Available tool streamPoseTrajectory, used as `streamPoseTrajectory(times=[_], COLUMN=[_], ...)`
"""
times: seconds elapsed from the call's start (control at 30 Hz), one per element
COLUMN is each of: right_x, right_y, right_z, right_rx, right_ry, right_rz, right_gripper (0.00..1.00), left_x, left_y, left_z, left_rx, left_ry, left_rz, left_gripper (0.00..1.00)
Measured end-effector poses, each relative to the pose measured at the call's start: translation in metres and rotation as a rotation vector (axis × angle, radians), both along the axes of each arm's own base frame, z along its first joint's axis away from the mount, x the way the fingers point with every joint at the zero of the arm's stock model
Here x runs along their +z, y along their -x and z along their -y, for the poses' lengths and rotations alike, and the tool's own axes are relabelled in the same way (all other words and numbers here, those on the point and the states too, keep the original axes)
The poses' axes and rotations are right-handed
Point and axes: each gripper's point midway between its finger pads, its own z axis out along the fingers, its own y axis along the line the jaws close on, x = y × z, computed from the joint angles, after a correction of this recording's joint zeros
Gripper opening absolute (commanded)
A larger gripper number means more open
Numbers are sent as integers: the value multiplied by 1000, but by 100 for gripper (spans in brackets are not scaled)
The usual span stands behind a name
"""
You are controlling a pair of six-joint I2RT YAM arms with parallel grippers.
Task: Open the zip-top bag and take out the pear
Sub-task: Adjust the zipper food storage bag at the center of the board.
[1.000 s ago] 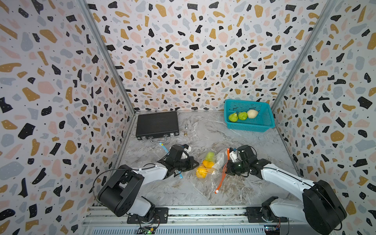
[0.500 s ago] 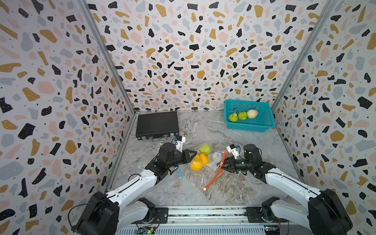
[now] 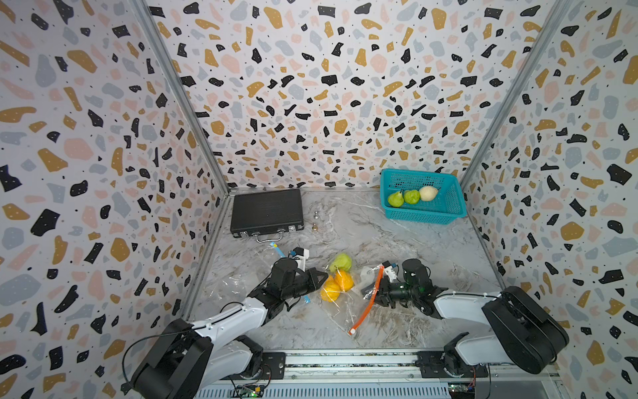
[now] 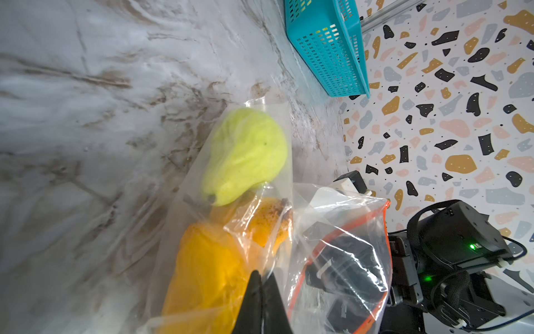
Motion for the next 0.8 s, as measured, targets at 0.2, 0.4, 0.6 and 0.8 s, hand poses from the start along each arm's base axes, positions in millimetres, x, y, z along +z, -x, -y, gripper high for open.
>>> streamPoseTrajectory(times=[0.2,0.4,0.6,0.8], right_x=[-12,-20,-7,43], right_y=[-15,-32,-34,-35], right_z=[-5,-14,-19,-22], right_rx=[-68,-120,-138,-118], right_ry=[-16,-100,-184,-305], right_rz=[-31,-77,-95,-14], right_gripper=[28,28,28,29], left_x=[-4,-6,-15,-16], left_y=[12,16,20,21], left_z=[4,6,6,4], left_rx=[-15,-29,-42,-48], left_ry=[0,-11,-34,-51], left_rz=[-5,-10,-31,-27], left_gripper=[0,0,0,0])
